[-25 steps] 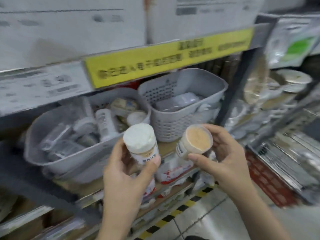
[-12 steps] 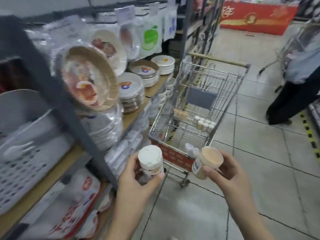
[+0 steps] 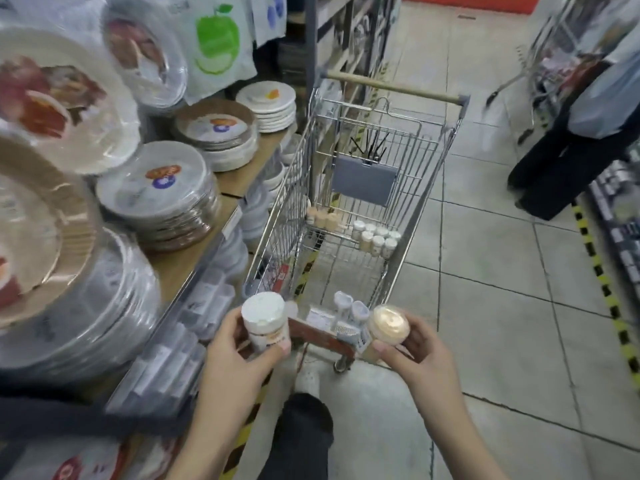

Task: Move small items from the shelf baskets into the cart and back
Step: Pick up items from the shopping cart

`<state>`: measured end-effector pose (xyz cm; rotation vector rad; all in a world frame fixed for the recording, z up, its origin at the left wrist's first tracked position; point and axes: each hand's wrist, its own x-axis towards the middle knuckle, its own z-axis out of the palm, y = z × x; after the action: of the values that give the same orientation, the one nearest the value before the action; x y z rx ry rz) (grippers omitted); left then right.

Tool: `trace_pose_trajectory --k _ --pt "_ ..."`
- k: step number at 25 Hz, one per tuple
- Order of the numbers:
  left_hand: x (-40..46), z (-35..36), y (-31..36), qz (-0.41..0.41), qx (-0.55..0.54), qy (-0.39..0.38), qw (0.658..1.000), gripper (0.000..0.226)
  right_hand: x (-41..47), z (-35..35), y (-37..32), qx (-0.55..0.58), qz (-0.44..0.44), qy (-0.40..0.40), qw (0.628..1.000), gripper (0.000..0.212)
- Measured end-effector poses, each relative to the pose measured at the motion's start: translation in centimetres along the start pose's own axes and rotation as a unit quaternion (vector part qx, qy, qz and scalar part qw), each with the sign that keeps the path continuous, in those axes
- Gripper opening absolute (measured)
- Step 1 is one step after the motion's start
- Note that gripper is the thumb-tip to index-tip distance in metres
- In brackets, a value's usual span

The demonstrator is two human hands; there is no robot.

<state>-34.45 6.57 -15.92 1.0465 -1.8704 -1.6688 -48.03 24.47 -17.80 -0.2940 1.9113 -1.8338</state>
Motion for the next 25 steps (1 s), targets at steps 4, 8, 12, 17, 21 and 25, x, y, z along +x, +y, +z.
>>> trace_pose_trajectory --k 4,8,12,17,21,25 --pt "10.0 1.8 -0.3 -0.023 0.005 -0.009 1.0 0.057 9.6 2.3 0.8 -0.01 0.036 0.002 0.999 0.044" --pt "20.7 4.5 -0.3 -0.034 0.021 -0.04 0.998 0.053 20.1 4.5 2.2 -0.04 0.08 0.022 0.996 0.043" --pt "29.8 7.6 -1.7 -0.047 0.045 -0.065 0.996 0.054 30.3 6.0 5.3 -0.062 0.136 0.034 0.988 0.041" --pt "37.7 11.0 -5.8 -0.099 0.061 -0.069 0.991 0.053 42.0 7.3 11.9 -0.11 0.19 0.03 0.975 0.046" --pt "42.1 13.9 -9.8 -0.113 0.066 -0.06 0.99 0.058 49.6 8.0 17.7 -0.139 0.219 0.048 0.965 0.047" --pt "44.9 15.5 -15.2 -0.146 0.043 -0.07 0.986 0.058 56.1 9.2 24.1 -0.149 0.241 0.097 0.954 0.054"
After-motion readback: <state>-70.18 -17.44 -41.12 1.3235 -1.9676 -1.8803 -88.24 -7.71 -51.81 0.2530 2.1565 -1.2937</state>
